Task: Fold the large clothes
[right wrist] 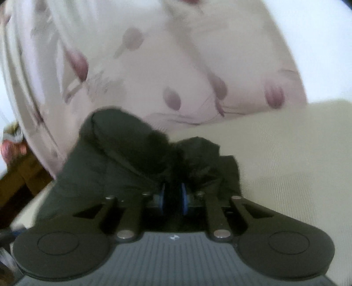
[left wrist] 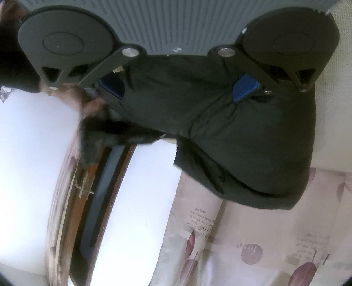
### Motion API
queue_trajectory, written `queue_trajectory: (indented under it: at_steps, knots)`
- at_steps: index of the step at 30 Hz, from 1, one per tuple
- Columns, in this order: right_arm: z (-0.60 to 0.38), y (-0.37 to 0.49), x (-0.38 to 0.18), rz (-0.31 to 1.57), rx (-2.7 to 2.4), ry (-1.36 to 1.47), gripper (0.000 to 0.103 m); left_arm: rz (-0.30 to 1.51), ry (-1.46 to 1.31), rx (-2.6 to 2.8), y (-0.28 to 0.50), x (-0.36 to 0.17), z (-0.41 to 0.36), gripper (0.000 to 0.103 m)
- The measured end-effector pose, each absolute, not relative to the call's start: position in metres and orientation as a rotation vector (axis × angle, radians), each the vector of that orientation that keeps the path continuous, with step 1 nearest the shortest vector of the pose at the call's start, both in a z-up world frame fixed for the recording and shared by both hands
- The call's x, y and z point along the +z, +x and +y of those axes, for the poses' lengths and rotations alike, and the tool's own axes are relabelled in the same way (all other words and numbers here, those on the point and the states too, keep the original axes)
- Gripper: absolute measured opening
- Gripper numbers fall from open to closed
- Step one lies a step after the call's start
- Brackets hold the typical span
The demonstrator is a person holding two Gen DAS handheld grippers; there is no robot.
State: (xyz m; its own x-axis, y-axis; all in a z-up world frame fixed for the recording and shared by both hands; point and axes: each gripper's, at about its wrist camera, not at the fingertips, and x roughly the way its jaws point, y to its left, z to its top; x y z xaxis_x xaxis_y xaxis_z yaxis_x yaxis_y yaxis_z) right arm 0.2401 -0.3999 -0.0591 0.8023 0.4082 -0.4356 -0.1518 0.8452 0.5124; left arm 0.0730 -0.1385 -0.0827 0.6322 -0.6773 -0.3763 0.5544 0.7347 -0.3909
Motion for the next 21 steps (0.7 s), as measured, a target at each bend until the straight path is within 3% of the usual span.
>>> queue_trajectory:
  at_steps: [2,4,5,6,10,11,12,16,21]
  knots:
    - [-0.403,0.227,-0.039,0.558,0.284,0.485,0.025,0.531,-0.253,-0.702,0.073,-0.084,-0.138,0.103]
    - [-0.400,0.210,-0.022,0.573,0.265,0.428,0.059,0.532,-0.256,-0.701,0.073,-0.084,-0.137,0.103]
    - [-0.394,0.202,-0.014,0.590,0.258,0.403,0.086,0.531,-0.255,-0.699,0.073,-0.083,-0.137,0.103]
    - [-0.385,0.191,-0.008,0.586,0.277,0.380,0.090,0.531,-0.252,-0.697,0.073,-0.083,-0.137,0.103]
    - [-0.344,0.162,-0.001,0.585,0.297,0.134,0.086,0.531,-0.233,-0.682,0.071,-0.083,-0.141,0.103]
    - [-0.334,0.160,-0.007,0.610,0.272,0.039,0.063,0.534,-0.229,-0.677,0.072,-0.082,-0.142,0.103]
    - [-0.329,0.161,-0.020,0.652,0.240,-0.021,0.050,0.537,-0.229,-0.681,0.072,-0.080,-0.143,0.103]
    - [-0.363,0.166,-0.080,0.709,0.238,0.240,0.054,0.582,-0.245,-0.679,0.073,-0.069,-0.143,0.103]
    - [-0.389,0.167,-0.097,0.698,0.257,0.432,0.059,0.662,-0.219,-0.582,0.078,-0.048,-0.140,0.103]
